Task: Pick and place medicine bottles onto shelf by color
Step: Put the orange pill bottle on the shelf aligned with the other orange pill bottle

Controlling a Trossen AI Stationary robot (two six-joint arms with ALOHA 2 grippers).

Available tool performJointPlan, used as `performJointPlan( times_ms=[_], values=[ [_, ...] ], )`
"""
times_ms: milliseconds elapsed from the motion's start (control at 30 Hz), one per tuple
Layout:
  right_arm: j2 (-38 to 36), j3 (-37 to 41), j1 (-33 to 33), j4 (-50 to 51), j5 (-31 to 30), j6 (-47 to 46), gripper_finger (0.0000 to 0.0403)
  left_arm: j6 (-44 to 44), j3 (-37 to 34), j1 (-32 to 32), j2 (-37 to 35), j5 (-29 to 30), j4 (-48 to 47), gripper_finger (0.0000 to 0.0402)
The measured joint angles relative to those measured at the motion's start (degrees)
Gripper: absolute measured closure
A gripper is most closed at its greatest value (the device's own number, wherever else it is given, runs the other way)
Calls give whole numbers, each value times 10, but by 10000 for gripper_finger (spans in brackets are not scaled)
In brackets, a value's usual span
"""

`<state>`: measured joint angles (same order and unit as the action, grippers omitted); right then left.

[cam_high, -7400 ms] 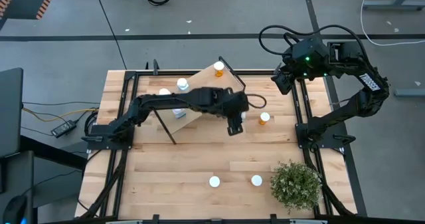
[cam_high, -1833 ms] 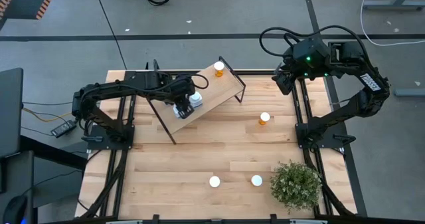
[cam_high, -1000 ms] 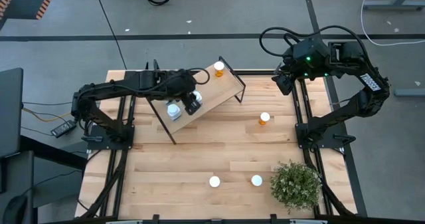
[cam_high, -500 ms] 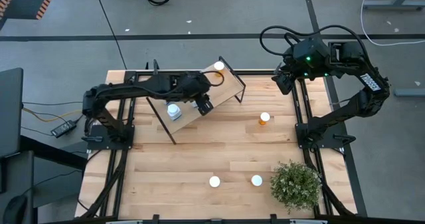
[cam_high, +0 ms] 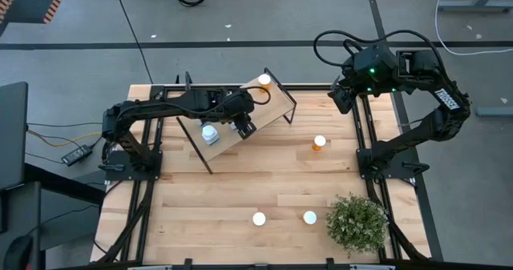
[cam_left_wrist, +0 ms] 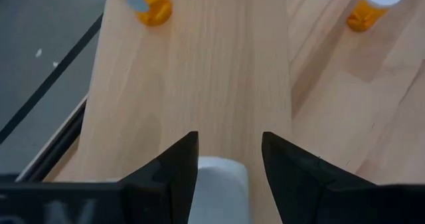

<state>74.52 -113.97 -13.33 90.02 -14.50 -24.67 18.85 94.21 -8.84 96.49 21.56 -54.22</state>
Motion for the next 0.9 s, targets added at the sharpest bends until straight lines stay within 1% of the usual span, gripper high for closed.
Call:
performJointPlan(
  times_ms=[200,267,333,433,533,600,767,900],
  values=[
    [0,0,0,0,0,-2,120,5,4,4,-2,0,2,228],
    [0,5,0,-2,0,-14,120,11,21,4,-2,0,3,229],
    [-1,27,0,-1,3,-28,120,11,48,3,-2,1,3,230],
    [1,88,0,-1,33,-34,120,9,98,3,-2,14,4,228],
    [1,170,0,-13,78,-34,120,-9,149,3,-3,23,5,226],
    [2,225,0,-16,97,-30,120,-22,174,3,-4,24,5,226],
    [2,357,-1,-52,103,-26,119,-29,183,4,-4,21,-10,224],
    [1,436,0,-136,163,-26,106,-21,182,14,-3,8,-15,225]
  ],
)
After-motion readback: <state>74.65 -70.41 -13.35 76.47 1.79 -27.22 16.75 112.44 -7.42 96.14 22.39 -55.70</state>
